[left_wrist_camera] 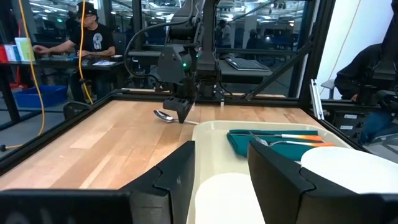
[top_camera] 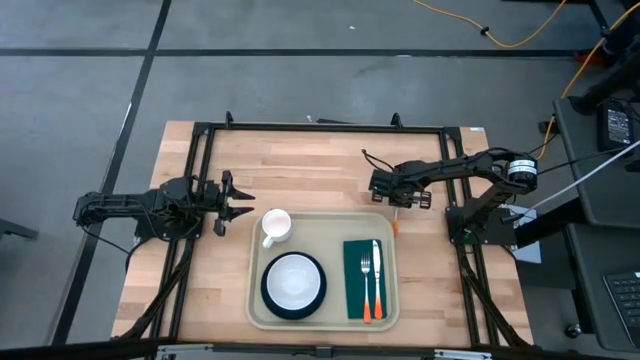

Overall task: Set up tray
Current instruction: Put the orange spoon on top of the dark green napkin to the left of the orange fork

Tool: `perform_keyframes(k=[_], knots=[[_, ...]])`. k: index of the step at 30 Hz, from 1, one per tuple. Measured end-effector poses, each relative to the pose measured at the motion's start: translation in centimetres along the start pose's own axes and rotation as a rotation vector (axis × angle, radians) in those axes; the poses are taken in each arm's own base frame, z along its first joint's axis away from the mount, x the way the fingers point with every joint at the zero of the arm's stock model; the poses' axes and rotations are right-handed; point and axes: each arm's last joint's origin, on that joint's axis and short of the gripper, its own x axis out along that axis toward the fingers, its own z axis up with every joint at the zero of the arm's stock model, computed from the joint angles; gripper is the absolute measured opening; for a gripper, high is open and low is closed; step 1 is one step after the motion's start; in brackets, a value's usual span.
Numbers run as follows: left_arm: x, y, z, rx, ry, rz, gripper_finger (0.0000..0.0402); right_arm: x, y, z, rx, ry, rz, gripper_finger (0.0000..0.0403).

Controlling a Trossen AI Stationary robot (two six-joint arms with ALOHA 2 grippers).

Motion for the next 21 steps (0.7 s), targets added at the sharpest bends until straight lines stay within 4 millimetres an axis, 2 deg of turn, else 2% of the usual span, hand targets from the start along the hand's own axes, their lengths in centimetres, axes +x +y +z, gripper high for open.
perform_keyframes(k=[5,11,17,21], knots=[[0.0,0.0,0.0,0.0,0.0,0.0,0.0143,-0.5,-0.1,-0.1,-0.032,0.035,-0.028,0.0017],[0.0,0.0,0.0,0.0,0.0,0.0,0.0143,-2.3,0.6,0.1,-0.108,0.039,-0.04,0.0016],[0.0,0.0,0.0,0.0,0.0,0.0,0.0143,-5.4,1.7,0.5,-0.18,0.035,-0.036,0.0016],[0.0,0.0,0.0,0.0,0.0,0.0,0.0143,-8.4,3.1,0.7,-0.227,0.011,0.029,0.0016]])
